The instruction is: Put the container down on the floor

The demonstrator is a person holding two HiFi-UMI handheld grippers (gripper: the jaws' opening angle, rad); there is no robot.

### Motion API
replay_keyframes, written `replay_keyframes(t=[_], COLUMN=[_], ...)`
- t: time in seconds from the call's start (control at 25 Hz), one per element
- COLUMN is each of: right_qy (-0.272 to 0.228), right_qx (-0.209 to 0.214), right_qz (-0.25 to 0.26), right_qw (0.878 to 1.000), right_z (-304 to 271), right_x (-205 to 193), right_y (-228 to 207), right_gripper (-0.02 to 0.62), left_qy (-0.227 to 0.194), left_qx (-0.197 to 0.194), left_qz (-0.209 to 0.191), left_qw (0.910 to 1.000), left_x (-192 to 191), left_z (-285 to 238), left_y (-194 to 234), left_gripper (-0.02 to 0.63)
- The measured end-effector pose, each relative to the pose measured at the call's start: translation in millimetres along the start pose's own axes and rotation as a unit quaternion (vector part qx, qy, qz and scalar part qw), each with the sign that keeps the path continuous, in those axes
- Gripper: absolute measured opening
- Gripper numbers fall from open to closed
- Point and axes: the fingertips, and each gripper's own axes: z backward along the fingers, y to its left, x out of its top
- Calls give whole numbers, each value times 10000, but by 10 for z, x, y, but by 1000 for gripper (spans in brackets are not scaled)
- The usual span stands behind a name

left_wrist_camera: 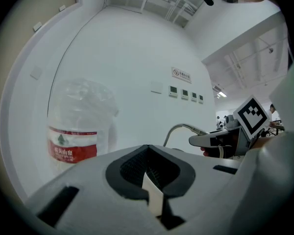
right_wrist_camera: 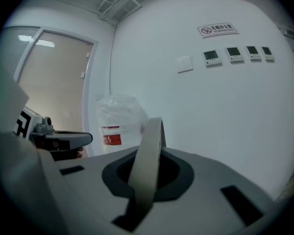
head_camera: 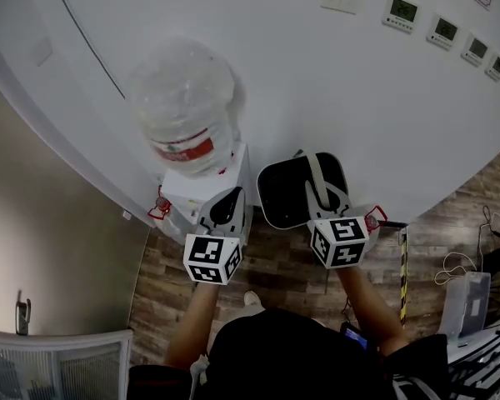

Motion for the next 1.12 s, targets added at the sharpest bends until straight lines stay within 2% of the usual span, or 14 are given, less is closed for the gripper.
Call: replay_keyframes(t=[0.44,0.72,0.96,1.12], right_qy=[94,169,305,327], right_qx=[-501,-732,-760,-707], right_qz=[-80,-172,-165,-191], right_qw=[9987,9970,9965,9968], right_z=[-389,-458,-508,-534], right_x=[1,-93,-176,-199], right_y=[25,19,-69,-202], right_gripper=[31,31,31,31], left_qy=[110,199,257,267], left_qx=[-534,-864,-963,-902], left_qz=[15,50,228,201], left_qw=[9985,9960,9948,9954], left_x=[-71,-193,-269,-282], left_z=[-291,-408,-555,-657], left_y=[336,350,263,197], left_gripper=[17,17,17,17])
